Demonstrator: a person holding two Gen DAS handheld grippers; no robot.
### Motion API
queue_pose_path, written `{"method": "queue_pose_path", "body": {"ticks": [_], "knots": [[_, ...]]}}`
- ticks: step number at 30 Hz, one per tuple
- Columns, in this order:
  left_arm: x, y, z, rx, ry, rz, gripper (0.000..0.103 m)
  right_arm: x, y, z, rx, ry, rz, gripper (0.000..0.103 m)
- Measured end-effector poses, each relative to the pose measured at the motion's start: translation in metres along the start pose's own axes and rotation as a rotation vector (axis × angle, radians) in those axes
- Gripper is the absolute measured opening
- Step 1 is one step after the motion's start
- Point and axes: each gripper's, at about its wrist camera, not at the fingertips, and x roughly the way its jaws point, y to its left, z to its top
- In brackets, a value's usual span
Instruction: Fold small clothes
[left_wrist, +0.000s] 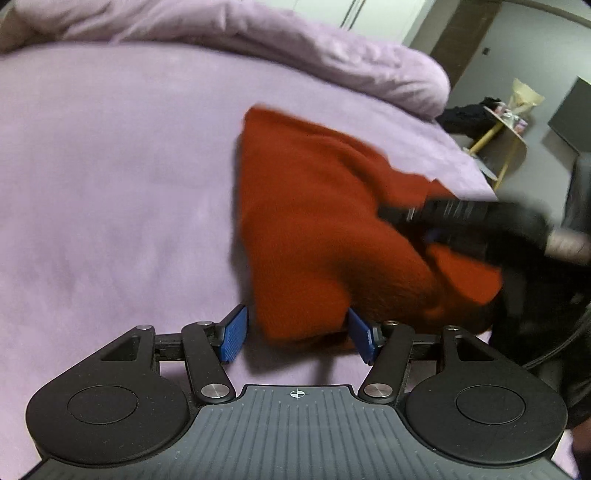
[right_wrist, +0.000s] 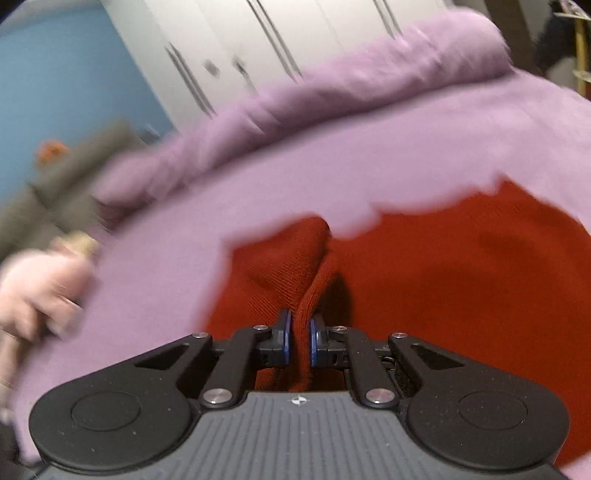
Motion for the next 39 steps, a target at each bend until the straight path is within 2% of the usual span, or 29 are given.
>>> {"method": "queue_pose_path", "body": {"ticks": [1,3,6,7,8,9,12,13,14,16,17,20,25,32,35,39], "knots": [[0.000,0.002,-0.002,-0.016,0.006,-0.005,0.064,0.008,-0.009,-0.006,0.014,0.037,-0.011,0.009],[-0.004,0.000,-0.005,0.004,-0.005,-0.003,0.064,0.005,-0.020,-0.007,0.055,0.038,0.021,0.010],[-0.004,-0.004,-0.007,0.044,-0.003,0.004,0.064,-0.005,-0.029,0.003,0.132,0.019,0.072,0.032],[-0.003,-0.004,-0.008,0.054,-0.005,0.007,0.064,-0.006,-0.032,0.006,0.164,0.017,0.094,0.048],[-0.002,-0.005,-0.008,0.060,-0.005,0.015,0.064,-0.004,-0.033,0.009,0.192,0.022,0.114,0.061],[-0.001,-0.005,-0.008,0.063,-0.003,0.024,0.063,0.000,-0.031,0.011,0.202,0.034,0.130,0.061],[-0.001,-0.009,-0.005,0.064,-0.007,0.040,0.063,0.015,-0.019,0.014,0.171,0.076,0.141,0.059],[-0.001,-0.010,-0.004,0.068,-0.008,0.048,0.063,0.024,-0.009,0.014,0.147,0.084,0.128,0.054],[0.000,-0.011,-0.004,0.072,-0.012,0.059,0.063,0.026,-0.004,0.014,0.116,0.080,0.109,0.037],[0.000,-0.013,-0.003,0.076,-0.023,0.080,0.063,0.025,0.010,0.015,0.014,0.047,0.053,0.018],[0.001,-0.015,-0.002,0.075,-0.026,0.088,0.063,0.021,0.018,0.016,-0.052,0.022,0.025,0.012],[0.006,-0.017,0.001,0.054,-0.026,0.110,0.063,0.003,0.039,0.021,-0.239,-0.054,-0.035,0.010],[0.010,-0.023,0.007,0.023,-0.024,0.114,0.060,-0.025,0.039,0.025,-0.354,-0.141,-0.120,0.010],[0.018,-0.028,0.010,-0.009,-0.005,0.088,0.059,-0.038,0.002,0.027,-0.323,-0.137,-0.187,0.010],[0.022,-0.029,0.010,-0.006,0.002,0.091,0.059,-0.027,-0.012,0.023,-0.299,-0.102,-0.206,0.010],[0.024,-0.026,0.012,-0.012,0.013,0.088,0.061,-0.007,-0.042,0.015,-0.189,-0.022,-0.201,0.012]]}}
